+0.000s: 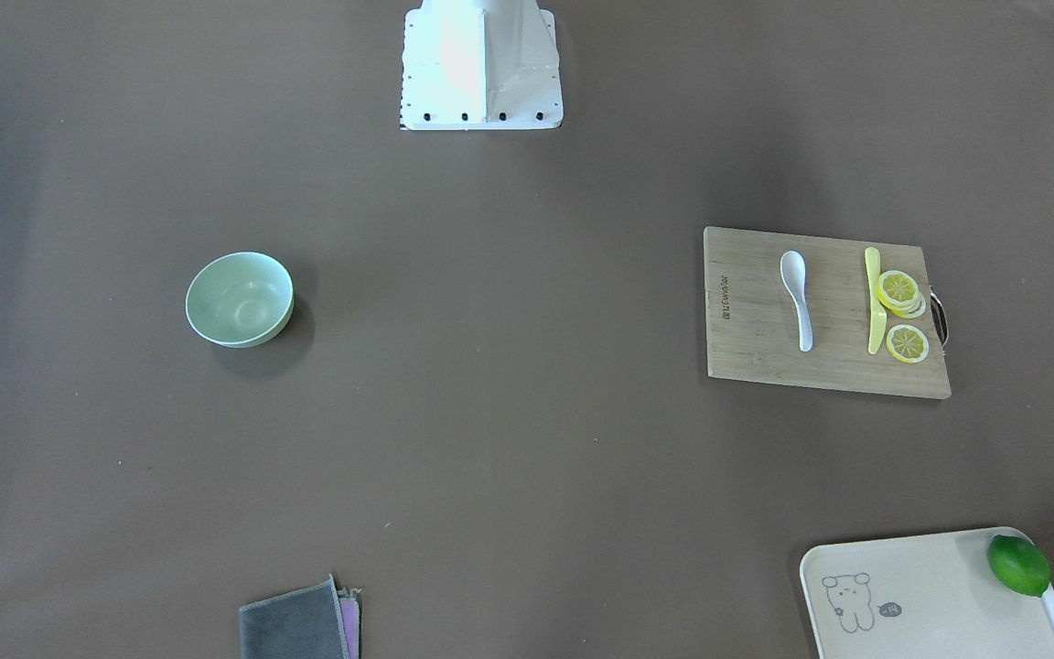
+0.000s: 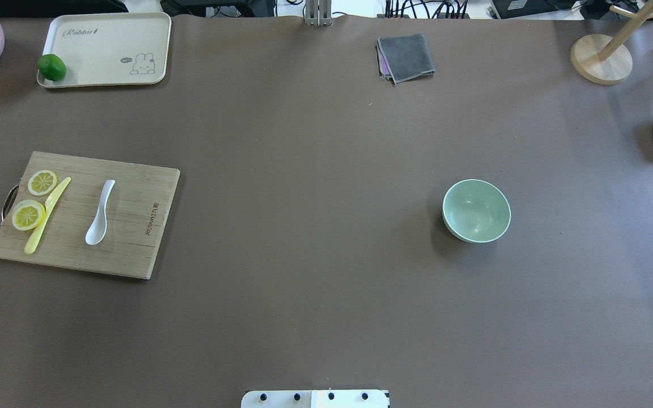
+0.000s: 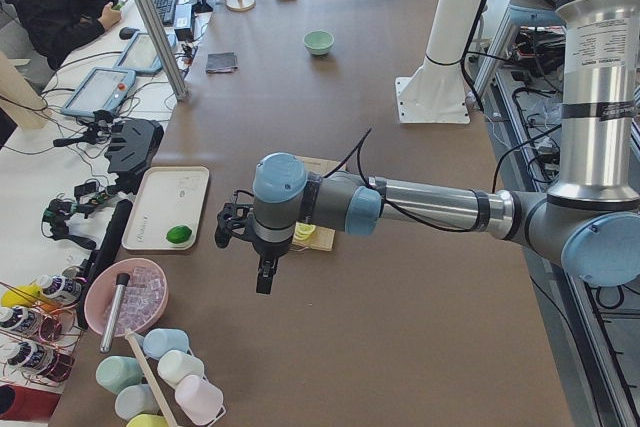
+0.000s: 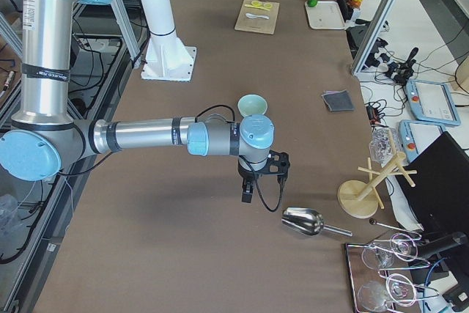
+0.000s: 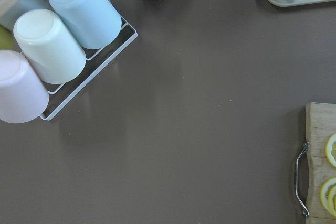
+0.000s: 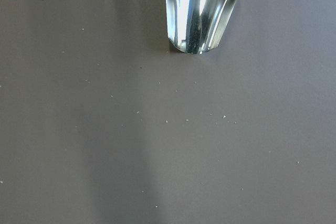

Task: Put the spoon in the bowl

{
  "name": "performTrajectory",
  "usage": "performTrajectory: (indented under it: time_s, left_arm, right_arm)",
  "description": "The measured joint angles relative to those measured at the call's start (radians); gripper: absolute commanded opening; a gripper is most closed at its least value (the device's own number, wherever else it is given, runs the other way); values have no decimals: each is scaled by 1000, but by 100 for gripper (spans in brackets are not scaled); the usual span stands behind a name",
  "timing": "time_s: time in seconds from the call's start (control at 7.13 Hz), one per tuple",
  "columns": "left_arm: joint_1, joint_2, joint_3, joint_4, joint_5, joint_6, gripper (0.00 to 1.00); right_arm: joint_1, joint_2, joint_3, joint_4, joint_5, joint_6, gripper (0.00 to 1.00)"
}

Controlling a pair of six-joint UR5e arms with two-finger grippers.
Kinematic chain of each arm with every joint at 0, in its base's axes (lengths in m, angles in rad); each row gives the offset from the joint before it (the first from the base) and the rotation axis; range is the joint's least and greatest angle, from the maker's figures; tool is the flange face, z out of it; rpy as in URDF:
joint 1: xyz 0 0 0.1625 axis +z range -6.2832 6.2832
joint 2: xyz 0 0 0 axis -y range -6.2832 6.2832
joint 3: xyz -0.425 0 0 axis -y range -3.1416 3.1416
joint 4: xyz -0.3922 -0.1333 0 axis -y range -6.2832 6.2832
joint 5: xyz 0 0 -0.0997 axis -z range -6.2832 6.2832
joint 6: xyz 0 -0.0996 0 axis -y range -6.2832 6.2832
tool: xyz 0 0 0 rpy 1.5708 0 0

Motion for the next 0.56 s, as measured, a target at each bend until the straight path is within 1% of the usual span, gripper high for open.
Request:
performTrajectory:
  time_s: [0.14,0.28,0.42,0.56]
  left_arm:
    - [2,-9,-12,-2,-10,-1,98]
    - [5,-26,-22,-13,-51,-2,98]
    - [20,-53,-26,-48,-108,-3,98]
    - [57,-85,-24,-98,-141,-22,98]
  right_arm:
    - [-4,13,19,2,1,1,100]
    - [-16,43,40,3,9,1,100]
    - [-39,85,54,7,29,2,100]
    - [-82,139,63,16,51,30,100]
